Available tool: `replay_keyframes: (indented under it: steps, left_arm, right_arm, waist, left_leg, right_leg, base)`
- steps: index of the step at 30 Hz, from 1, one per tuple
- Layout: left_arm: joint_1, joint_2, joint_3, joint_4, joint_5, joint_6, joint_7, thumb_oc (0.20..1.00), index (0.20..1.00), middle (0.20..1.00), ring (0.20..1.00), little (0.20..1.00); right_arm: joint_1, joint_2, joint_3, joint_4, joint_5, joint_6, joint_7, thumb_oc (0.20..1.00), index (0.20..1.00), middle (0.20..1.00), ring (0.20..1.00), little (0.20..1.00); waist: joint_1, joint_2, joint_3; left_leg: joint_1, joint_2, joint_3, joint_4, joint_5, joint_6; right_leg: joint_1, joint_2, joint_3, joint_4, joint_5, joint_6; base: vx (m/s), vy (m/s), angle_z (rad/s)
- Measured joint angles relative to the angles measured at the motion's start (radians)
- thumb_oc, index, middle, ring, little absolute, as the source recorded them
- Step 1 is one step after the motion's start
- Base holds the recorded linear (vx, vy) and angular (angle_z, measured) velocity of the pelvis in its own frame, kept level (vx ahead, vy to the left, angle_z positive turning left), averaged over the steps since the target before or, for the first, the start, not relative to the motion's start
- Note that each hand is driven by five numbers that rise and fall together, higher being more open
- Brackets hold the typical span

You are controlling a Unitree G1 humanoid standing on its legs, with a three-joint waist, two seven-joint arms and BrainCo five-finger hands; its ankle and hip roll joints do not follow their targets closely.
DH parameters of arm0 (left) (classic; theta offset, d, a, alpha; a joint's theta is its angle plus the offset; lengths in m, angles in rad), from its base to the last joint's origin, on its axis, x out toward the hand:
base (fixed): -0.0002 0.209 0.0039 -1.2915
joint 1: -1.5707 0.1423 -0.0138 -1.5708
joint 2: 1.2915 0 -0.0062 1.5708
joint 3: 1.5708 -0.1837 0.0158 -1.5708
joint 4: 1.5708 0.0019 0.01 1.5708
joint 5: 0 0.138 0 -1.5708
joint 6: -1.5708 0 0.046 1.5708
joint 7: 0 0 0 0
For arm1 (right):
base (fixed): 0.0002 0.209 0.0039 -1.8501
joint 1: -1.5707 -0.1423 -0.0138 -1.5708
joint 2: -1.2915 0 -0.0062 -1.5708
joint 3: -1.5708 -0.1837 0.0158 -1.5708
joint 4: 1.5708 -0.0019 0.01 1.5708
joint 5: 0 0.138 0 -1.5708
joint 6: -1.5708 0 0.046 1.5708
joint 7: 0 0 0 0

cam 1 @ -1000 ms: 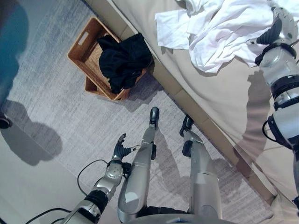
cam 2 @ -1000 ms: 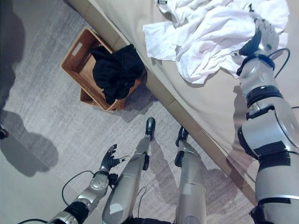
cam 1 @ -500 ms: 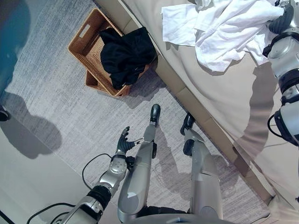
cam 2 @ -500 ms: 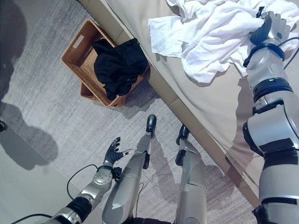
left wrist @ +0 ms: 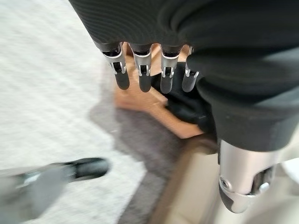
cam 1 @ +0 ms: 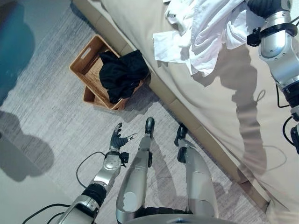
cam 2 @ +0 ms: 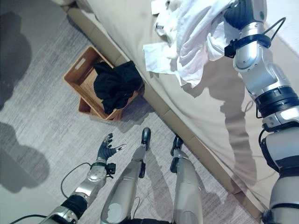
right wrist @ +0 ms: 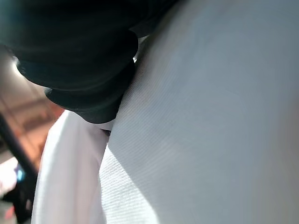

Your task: Pick up clothes into the bucket

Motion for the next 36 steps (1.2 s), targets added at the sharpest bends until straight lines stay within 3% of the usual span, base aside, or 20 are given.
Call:
replay_keyframes:
  steps: [7,9,11,13,15,19,21,26,30,36]
  left_arm:
    - [0.069,0.122,0.172,-0.329,-0.053,-0.031,-0.07,1.0,1.0,1.0,1.0,1.0]
    - [0.072,0.151,0.202,-0.421,-0.088,-0.03,-0.108,1.0,1.0,1.0,1.0,1.0]
    - [0.055,0.161,0.197,-0.462,-0.089,-0.026,-0.145,1.0,1.0,1.0,1.0,1.0]
    - [0.032,0.219,0.181,-0.534,-0.092,-0.001,-0.187,1.0,1.0,1.0,1.0,1.0]
    - [-0.008,0.239,0.175,-0.574,-0.098,0.001,-0.223,1.0,1.0,1.0,1.0,1.0]
    - [-0.085,0.288,0.121,-0.66,-0.097,0.035,-0.269,1.0,1.0,1.0,1.0,1.0]
    - [-0.137,0.311,0.069,-0.682,-0.094,0.039,-0.295,1.0,1.0,1.0,1.0,1.0]
    - [-0.307,0.348,-0.096,-0.676,-0.072,0.069,-0.349,1.0,1.0,1.0,1.0,1.0]
    - [-0.405,0.337,-0.198,-0.665,-0.04,0.079,-0.376,1.0,1.0,1.0,1.0,1.0]
    - [-0.42,0.252,-0.225,-0.581,-0.039,0.081,-0.376,1.0,1.0,1.0,1.0,1.0]
  right_arm:
    - [0.208,-0.034,-0.215,-0.189,0.021,-0.032,0.011,0.2,0.2,0.2,0.2,0.2]
    - [0.241,-0.042,-0.245,-0.223,0.04,-0.036,0.048,0.2,0.2,0.2,0.2,0.2]
    - [0.28,-0.042,-0.251,-0.229,0.063,-0.04,0.082,0.2,0.2,0.2,0.2,0.2]
    - [0.304,-0.042,-0.251,-0.235,0.092,-0.039,0.143,0.2,0.2,0.2,0.2,0.2]
    - [0.345,-0.044,-0.25,-0.242,0.121,-0.039,0.196,0.2,0.2,0.2,0.2,0.2]
    - [0.376,-0.049,-0.218,-0.266,0.18,-0.028,0.272,0.2,0.2,0.2,0.2,0.2]
    - [0.374,-0.052,-0.16,-0.305,0.197,-0.021,0.326,0.2,0.2,0.2,0.2,0.2]
    - [0.328,-0.058,-0.004,-0.362,0.227,-0.008,0.424,0.2,0.2,0.2,0.2,0.2]
    - [0.292,-0.004,0.071,-0.374,0.252,0.002,0.469,0.2,0.2,0.2,0.2,0.2]
    - [0.287,0.05,0.123,-0.448,0.276,0.009,0.508,0.2,0.2,0.2,0.2,0.2]
  waist:
    - [-0.013,-0.031,-0.034]
    - [-0.033,-0.035,-0.065]
    - [-0.049,-0.03,-0.142]
    - [-0.056,-0.031,-0.15]
    - [-0.061,-0.021,-0.216]
    - [-0.077,-0.019,-0.245]
    - [-0.091,-0.012,-0.29]
    - [-0.083,-0.014,-0.325]
    - [-0.089,-0.015,-0.345]
    - [-0.085,-0.011,-0.352]
  left_leg:
    - [0.237,0.019,0.079,-0.033,-0.05,0.005]
    - [0.275,0.021,0.086,-0.037,-0.055,0.005]
    - [0.282,0.024,0.09,-0.05,-0.058,0.002]
    - [0.343,0.03,0.09,-0.072,-0.058,0.002]
    - [0.365,0.034,0.091,-0.089,-0.065,-0.008]
    - [0.42,0.039,0.094,-0.094,-0.075,-0.016]
    - [0.442,0.04,0.094,-0.094,-0.085,-0.018]
    - [0.514,0.048,0.13,-0.094,-0.095,-0.023]
    - [0.535,0.063,0.156,-0.094,-0.101,-0.03]
    - [0.542,0.083,0.138,-0.081,-0.103,-0.033]
  right_leg:
    - [0.243,0.034,0.065,-0.129,0.034,0.031]
    - [0.295,0.042,0.07,-0.167,0.052,0.027]
    - [0.309,0.045,0.071,-0.199,0.06,0.028]
    - [0.382,0.057,0.068,-0.245,0.077,0.025]
    - [0.411,0.062,0.067,-0.277,0.077,0.025]
    - [0.492,0.072,0.065,-0.336,0.093,0.023]
    - [0.524,0.074,0.06,-0.36,0.092,0.023]
    - [0.591,0.087,0.1,-0.382,0.098,0.024]
    - [0.599,0.101,0.121,-0.382,0.098,0.024]
    - [0.618,0.119,0.11,-0.382,0.086,0.014]
  base:
    - [0.12,0.008,-0.36]
    - [0.06,0.003,-0.14]
    - [0.13,0.001,-0.04]
    - [0.07,-0.001,0.0]
    - [0.06,-0.008,-0.01]
    - [0.11,-0.025,0.02]
    - [0.09,-0.03,0.01]
    - [0.02,-0.055,-0.25]
    - [-0.01,-0.07,-0.2]
    - [-0.03,-0.109,0.08]
